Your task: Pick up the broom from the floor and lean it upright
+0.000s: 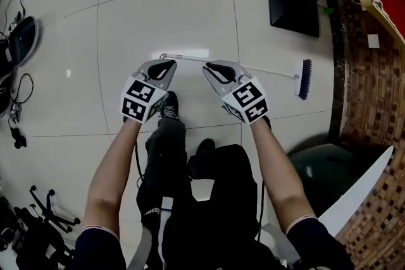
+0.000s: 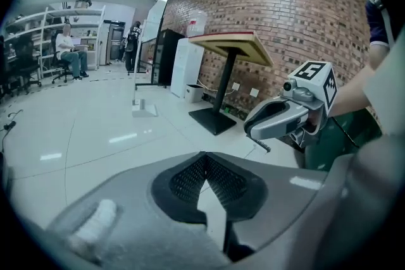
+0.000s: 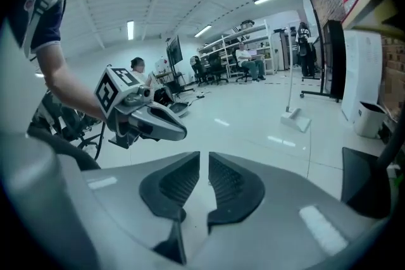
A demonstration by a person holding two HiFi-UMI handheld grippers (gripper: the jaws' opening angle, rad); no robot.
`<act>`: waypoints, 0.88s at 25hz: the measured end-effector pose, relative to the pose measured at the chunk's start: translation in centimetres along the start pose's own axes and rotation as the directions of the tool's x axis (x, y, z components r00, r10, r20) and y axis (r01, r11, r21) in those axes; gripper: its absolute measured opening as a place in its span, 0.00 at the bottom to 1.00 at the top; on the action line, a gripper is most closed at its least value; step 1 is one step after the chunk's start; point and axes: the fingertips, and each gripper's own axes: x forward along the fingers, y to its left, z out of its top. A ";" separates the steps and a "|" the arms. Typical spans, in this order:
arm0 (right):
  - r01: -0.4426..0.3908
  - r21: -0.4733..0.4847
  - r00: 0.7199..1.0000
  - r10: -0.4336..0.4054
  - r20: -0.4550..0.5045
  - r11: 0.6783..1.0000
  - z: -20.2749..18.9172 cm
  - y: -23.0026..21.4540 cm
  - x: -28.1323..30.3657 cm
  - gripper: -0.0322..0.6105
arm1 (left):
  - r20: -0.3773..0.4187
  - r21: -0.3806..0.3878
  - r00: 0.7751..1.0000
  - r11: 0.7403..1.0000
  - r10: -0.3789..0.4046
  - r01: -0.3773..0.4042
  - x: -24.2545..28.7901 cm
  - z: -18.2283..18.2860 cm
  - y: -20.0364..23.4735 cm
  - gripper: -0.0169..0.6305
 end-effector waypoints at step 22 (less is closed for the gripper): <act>-0.264 -0.205 0.897 0.162 -0.412 0.943 -25.5 -6.2 28.4 0.26 | -0.125 -0.071 0.992 0.997 0.018 -0.027 15.0 -22.8 11.9 0.03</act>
